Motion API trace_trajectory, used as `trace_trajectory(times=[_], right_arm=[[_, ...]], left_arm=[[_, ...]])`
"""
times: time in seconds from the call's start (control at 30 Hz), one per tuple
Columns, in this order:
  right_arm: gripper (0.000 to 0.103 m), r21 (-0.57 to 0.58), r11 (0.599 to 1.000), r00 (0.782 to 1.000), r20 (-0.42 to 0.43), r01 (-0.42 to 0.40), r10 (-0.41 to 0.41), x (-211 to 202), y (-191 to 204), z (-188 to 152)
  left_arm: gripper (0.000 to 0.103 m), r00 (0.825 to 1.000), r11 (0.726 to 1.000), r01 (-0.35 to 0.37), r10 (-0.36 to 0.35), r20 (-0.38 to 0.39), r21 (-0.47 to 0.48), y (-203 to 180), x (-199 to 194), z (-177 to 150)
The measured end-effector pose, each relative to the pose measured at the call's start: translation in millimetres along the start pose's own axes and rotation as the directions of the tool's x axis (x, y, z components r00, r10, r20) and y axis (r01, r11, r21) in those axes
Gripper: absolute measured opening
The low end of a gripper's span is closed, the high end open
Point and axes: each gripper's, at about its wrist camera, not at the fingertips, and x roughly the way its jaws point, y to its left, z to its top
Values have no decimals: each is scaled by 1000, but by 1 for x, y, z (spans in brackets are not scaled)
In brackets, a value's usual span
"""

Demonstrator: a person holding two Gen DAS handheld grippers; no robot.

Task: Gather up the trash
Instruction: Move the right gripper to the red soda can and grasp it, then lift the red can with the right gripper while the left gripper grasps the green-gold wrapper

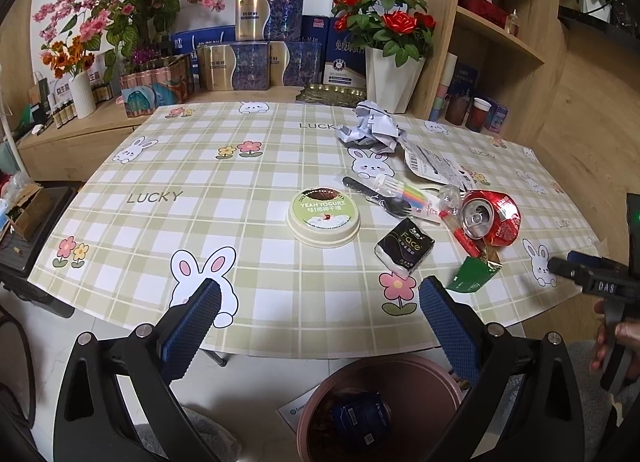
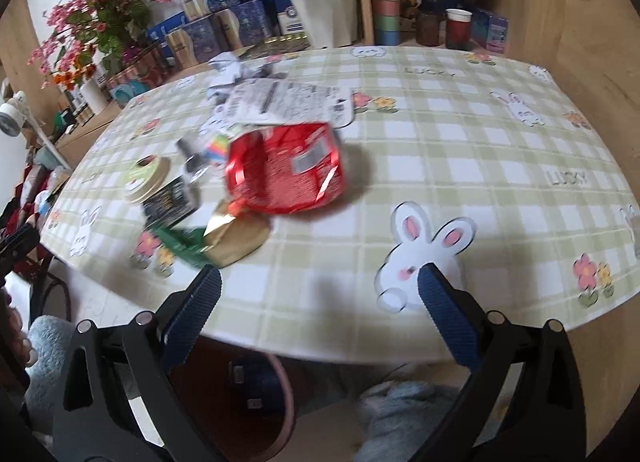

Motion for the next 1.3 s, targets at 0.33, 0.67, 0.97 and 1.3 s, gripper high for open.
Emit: trace_trajectory(times=[0.33,0.67,0.97,1.3], right_arm=[[82,66,995,997,14,-71,71,39,-23,36],[71,117,983,990,-6,-138,140,87,-18,64],[60,148,965,975,-9,-217,220,100,-14,68],[27,201,948,969,38,-246,244,80,-17,64]], left_arm=[[97,999,999,13,-14,-33,-39,9,27,9],[97,997,998,31,-35,-68,-50,9,53,16],[97,993,997,55,-59,-102,-46,2,71,18],[97,983,990,142,-140,-118,11,-31,74,15]])
